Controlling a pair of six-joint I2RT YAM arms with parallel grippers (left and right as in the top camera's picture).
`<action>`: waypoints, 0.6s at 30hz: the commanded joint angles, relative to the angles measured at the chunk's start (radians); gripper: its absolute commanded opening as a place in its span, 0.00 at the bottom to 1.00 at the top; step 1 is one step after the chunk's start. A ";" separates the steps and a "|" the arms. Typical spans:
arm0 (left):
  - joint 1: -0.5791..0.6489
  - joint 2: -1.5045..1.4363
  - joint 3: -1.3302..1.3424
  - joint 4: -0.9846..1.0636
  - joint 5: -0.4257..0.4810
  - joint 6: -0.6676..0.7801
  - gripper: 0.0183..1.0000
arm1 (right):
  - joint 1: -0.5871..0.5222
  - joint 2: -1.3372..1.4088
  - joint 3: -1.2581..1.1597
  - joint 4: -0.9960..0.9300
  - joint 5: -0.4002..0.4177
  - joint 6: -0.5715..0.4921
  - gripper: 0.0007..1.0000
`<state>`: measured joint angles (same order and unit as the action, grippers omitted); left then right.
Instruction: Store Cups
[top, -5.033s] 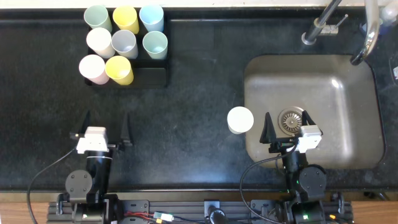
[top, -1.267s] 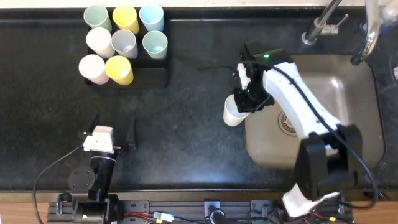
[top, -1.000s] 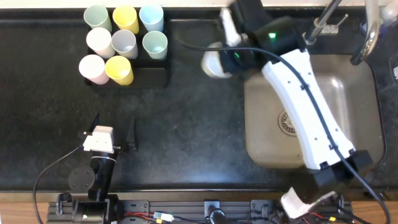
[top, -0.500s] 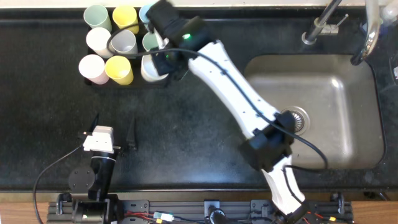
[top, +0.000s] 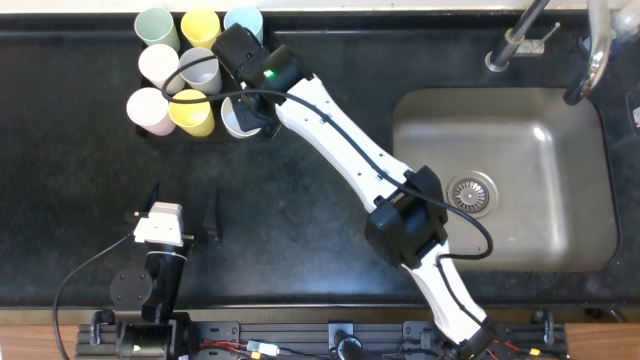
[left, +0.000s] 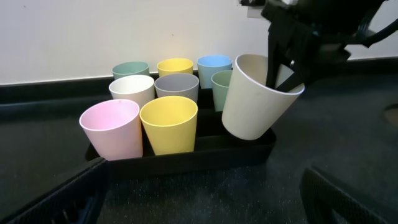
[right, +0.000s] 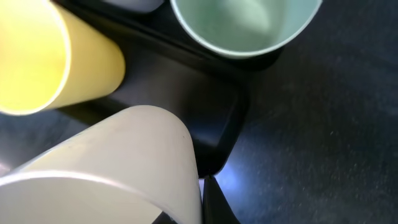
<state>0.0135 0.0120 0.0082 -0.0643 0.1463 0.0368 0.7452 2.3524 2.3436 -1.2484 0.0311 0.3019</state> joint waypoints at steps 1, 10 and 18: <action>-0.003 -0.009 0.000 -0.003 0.010 0.015 1.00 | 0.001 0.015 0.021 0.017 0.045 0.016 0.04; -0.003 -0.009 0.000 -0.003 0.010 0.015 1.00 | 0.001 0.048 0.019 0.024 0.048 0.024 0.04; -0.003 -0.009 0.000 -0.003 0.010 0.015 1.00 | 0.000 0.052 0.017 0.029 0.049 0.051 0.04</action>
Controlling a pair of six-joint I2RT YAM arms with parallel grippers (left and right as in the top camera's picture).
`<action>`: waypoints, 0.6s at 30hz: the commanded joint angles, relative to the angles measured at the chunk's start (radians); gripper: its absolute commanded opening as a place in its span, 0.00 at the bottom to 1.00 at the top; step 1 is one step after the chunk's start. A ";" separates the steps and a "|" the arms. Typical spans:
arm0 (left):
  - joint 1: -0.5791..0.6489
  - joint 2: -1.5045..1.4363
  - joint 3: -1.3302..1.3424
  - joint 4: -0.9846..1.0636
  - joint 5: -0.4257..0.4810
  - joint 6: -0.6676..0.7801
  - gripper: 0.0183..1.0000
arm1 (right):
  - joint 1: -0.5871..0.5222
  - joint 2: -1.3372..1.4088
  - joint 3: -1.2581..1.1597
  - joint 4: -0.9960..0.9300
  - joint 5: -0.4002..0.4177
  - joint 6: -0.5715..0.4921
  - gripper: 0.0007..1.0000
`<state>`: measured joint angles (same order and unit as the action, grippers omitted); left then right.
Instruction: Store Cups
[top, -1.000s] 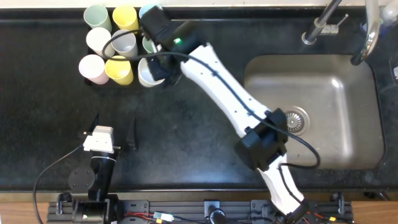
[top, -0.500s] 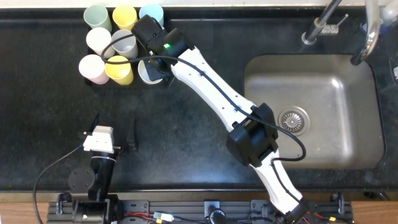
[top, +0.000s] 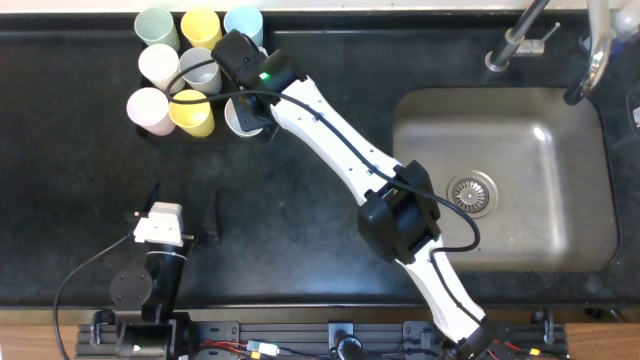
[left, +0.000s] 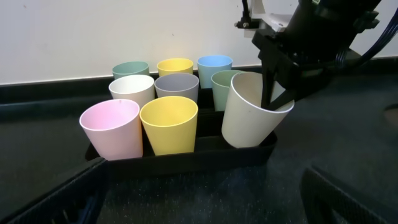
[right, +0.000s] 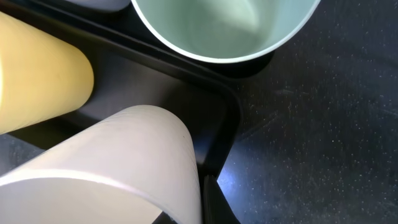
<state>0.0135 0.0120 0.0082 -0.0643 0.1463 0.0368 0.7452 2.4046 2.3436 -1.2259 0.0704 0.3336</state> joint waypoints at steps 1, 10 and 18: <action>-0.003 -0.009 0.000 -0.003 0.010 0.015 1.00 | 0.000 0.000 0.015 0.006 0.010 0.020 0.04; -0.003 -0.009 0.000 -0.003 0.010 0.015 1.00 | 0.000 0.012 0.014 0.014 0.010 0.042 0.04; -0.003 -0.009 0.000 -0.003 0.011 0.016 1.00 | 0.000 0.012 0.011 0.008 0.012 0.072 0.06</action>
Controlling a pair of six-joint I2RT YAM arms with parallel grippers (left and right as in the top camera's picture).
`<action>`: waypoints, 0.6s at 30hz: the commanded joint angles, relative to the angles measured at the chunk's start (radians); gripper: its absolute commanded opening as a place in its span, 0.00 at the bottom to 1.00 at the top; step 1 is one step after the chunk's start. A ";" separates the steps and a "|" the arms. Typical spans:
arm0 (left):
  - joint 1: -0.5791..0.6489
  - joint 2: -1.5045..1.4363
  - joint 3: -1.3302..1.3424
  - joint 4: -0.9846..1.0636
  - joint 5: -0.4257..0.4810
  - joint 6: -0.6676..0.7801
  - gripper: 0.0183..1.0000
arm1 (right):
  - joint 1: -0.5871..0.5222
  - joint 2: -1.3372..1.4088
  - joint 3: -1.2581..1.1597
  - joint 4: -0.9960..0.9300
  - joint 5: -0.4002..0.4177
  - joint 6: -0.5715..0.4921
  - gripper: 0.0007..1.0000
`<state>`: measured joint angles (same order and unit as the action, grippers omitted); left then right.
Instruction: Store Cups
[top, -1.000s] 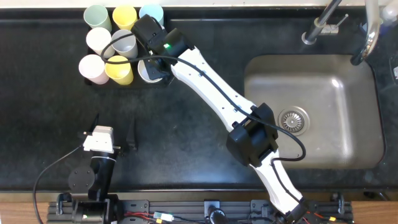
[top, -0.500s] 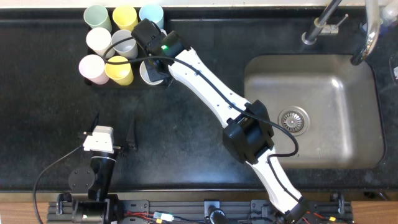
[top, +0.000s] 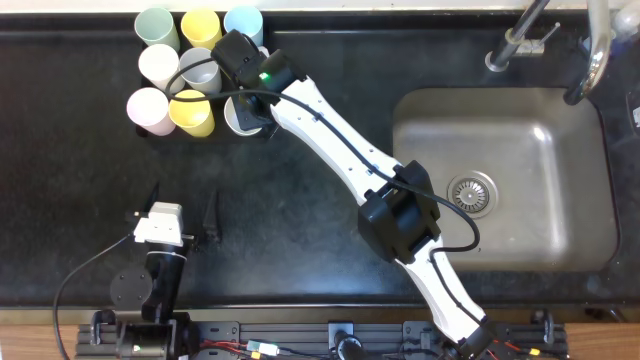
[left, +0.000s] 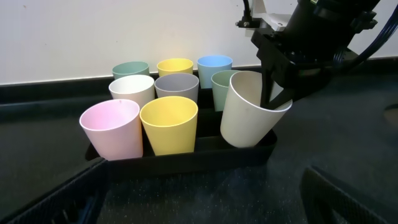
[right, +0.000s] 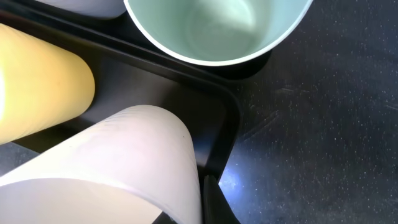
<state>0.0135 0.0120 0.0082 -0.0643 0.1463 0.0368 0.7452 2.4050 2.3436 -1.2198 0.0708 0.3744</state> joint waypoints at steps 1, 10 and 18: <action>-0.003 -0.009 0.000 -0.003 0.011 0.016 1.00 | 0.000 0.012 0.010 0.003 0.014 0.035 0.06; -0.003 -0.009 0.000 -0.003 0.010 0.015 1.00 | 0.000 0.012 0.006 0.002 0.031 0.038 0.14; -0.003 -0.009 0.000 -0.003 0.010 0.015 1.00 | 0.000 0.011 0.006 0.002 0.031 0.038 0.22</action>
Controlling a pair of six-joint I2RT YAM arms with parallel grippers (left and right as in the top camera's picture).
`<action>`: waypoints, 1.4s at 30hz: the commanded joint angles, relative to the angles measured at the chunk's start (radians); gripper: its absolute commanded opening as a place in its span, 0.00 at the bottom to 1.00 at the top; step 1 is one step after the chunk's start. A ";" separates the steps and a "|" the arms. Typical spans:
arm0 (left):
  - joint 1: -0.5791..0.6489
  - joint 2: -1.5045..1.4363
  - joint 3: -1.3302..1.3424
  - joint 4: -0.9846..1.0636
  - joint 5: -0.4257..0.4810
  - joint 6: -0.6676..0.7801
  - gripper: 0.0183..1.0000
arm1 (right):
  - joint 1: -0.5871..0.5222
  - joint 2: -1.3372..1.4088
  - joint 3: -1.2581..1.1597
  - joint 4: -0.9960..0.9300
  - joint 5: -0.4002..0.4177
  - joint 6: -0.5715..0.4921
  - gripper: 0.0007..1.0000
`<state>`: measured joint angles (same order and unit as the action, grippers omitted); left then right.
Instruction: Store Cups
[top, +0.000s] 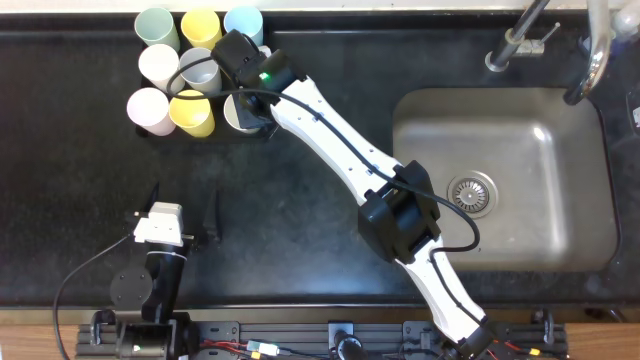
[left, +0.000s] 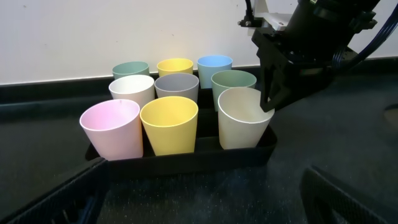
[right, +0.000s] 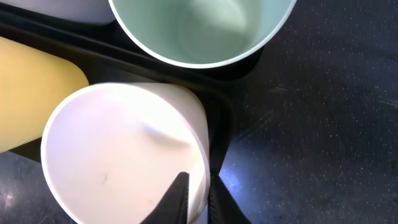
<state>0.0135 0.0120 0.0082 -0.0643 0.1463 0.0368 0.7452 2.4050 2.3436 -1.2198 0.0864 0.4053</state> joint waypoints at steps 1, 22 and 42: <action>-0.003 -0.009 0.000 -0.003 0.011 0.015 1.00 | 0.000 0.011 0.006 0.002 0.015 0.007 0.25; -0.003 -0.009 0.000 -0.003 0.010 0.016 1.00 | -0.259 -0.439 -0.078 -0.106 -0.071 -0.393 1.00; -0.003 -0.009 0.000 -0.003 0.010 0.015 1.00 | -0.622 -1.662 -1.483 0.615 -0.149 -0.504 1.00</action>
<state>0.0135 0.0120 0.0082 -0.0647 0.1459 0.0368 0.1135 0.8444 0.9627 -0.6582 -0.0475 -0.0902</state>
